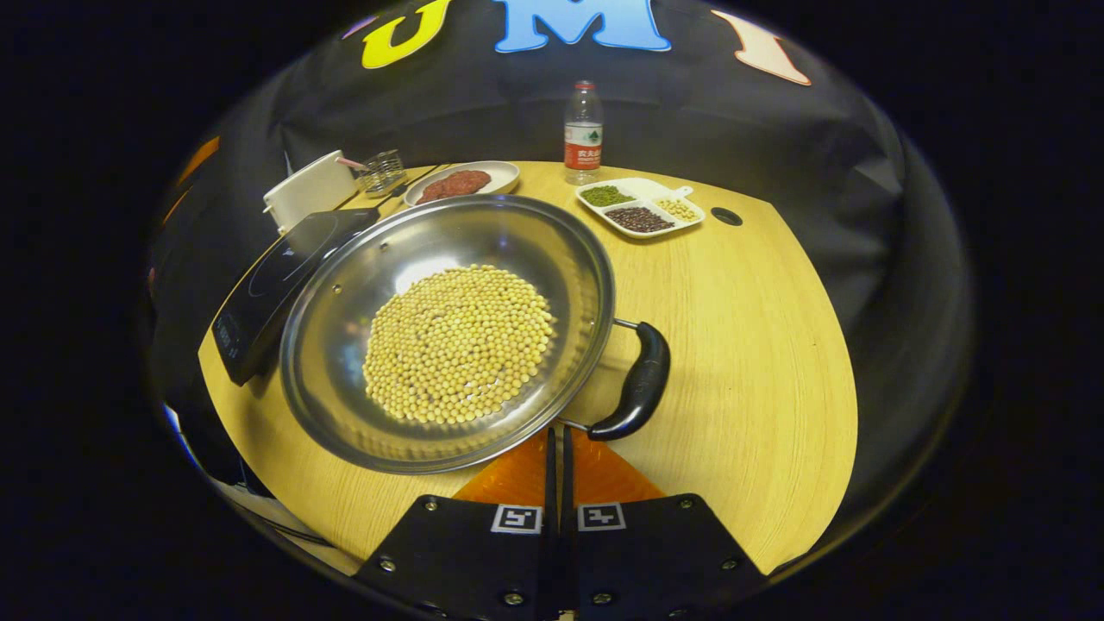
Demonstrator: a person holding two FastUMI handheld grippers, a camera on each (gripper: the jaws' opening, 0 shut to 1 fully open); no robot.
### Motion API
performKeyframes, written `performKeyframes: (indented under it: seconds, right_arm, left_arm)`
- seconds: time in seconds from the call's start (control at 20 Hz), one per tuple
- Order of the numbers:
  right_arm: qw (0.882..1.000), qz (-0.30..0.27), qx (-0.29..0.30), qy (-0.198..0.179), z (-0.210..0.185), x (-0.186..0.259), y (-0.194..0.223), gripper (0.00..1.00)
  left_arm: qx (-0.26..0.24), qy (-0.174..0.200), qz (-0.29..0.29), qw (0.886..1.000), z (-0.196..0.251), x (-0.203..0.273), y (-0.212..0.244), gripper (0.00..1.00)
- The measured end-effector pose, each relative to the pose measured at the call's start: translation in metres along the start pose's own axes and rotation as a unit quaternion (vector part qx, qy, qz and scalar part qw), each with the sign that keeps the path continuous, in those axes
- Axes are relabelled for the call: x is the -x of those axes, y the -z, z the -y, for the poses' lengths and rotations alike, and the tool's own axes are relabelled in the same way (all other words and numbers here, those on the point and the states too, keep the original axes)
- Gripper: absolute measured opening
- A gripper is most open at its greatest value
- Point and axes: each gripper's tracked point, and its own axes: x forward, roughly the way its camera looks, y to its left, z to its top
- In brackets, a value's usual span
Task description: First push the handle of the pot to place it horizontally, then grasp the pot with both hands and set it on the induction cooktop.
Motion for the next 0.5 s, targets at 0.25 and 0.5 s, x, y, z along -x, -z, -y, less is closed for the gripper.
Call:
performKeyframes:
  seconds: [0.25,0.5]
  right_arm:
    - [0.997,0.029,-0.065,0.037,0.022,-0.014,-0.022,0.01]
    - [0.99,0.072,-0.107,0.049,0.034,-0.004,-0.037,0.02]
  left_arm:
    - [-0.009,0.008,-0.023,1.0,0.004,-0.012,0.023,1.0]
    - [-0.019,0.035,-0.039,0.998,0.023,-0.02,0.041,1.0]
